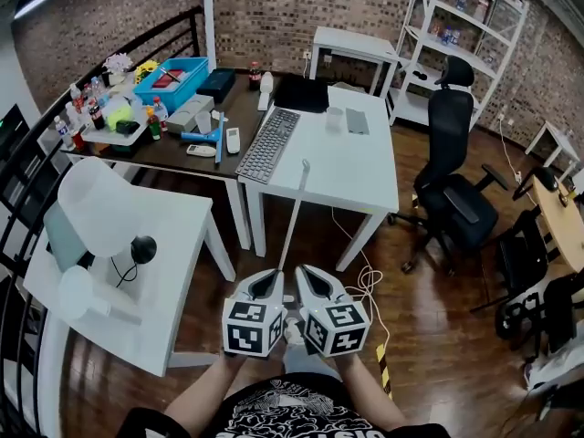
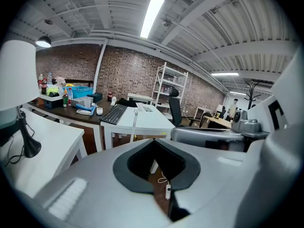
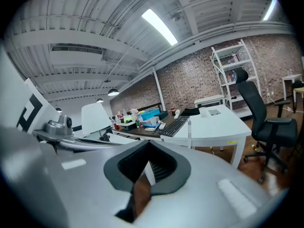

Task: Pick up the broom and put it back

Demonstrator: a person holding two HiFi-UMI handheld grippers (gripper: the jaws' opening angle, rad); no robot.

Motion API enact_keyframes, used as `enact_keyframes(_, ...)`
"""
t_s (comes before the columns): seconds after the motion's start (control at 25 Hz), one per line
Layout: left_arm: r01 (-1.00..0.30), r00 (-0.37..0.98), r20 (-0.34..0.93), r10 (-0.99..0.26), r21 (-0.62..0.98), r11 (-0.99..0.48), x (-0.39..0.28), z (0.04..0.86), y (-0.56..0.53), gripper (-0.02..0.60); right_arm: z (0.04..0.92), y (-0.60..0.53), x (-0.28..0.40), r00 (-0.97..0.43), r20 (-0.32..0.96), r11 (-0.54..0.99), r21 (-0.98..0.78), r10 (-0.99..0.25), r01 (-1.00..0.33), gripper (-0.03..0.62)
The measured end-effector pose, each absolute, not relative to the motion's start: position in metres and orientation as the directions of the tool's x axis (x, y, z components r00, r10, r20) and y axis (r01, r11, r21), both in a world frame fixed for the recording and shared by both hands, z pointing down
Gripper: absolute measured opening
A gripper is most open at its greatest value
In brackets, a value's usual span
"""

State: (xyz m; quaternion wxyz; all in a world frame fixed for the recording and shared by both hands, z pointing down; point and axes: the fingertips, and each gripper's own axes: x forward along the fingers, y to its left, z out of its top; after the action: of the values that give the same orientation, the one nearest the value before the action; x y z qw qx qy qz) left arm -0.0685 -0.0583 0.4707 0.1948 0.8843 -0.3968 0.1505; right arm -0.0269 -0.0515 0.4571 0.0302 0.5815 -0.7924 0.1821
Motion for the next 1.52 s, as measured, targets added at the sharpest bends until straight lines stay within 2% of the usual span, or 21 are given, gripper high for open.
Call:
enact_keyframes(0.44, -0.790, 0.604, 0.449, -0.659, 0.227, -0.569, -0.021, 0.479, -0.155, 0.006, 0.464, -0.157, 0.015, -0.378, 0.271, 0.313, -0.254, -0.885, -0.915, 0.011)
enact_keyframes(0.52, -0.797, 0.595, 0.451, -0.665, 0.227, -0.560, -0.013, 0.481, -0.172, 0.006, 0.470, -0.175, 0.025, -0.383, 0.279, 0.315, -0.259, -0.881, -0.913, 0.042)
enact_keyframes(0.72, -0.817, 0.570, 0.458, -0.682, 0.223, -0.532, 0.002, 0.487, -0.210, 0.006, 0.485, -0.216, 0.042, -0.410, 0.296, 0.333, -0.277, -0.863, -0.901, 0.048)
enact_keyframes(0.8, -0.824, 0.560, 0.460, -0.688, 0.224, -0.521, 0.007, 0.489, -0.224, 0.006, 0.491, -0.231, 0.046, -0.423, 0.304, 0.343, -0.284, -0.854, -0.896, 0.097)
enact_keyframes(1.0, -0.833, 0.547, 0.465, -0.696, 0.222, -0.506, 0.021, 0.494, -0.253, 0.006, 0.510, -0.265, 0.058, -0.445, 0.319, 0.357, -0.297, -0.837, -0.886, 0.102)
enact_keyframes(1.52, -0.856, 0.510, 0.499, -0.701, 0.211, -0.472, 0.021, 0.518, -0.301, 0.020, 0.569, -0.342, 0.075, -0.436, 0.335, 0.306, -0.375, -0.835, -0.875, 0.214)
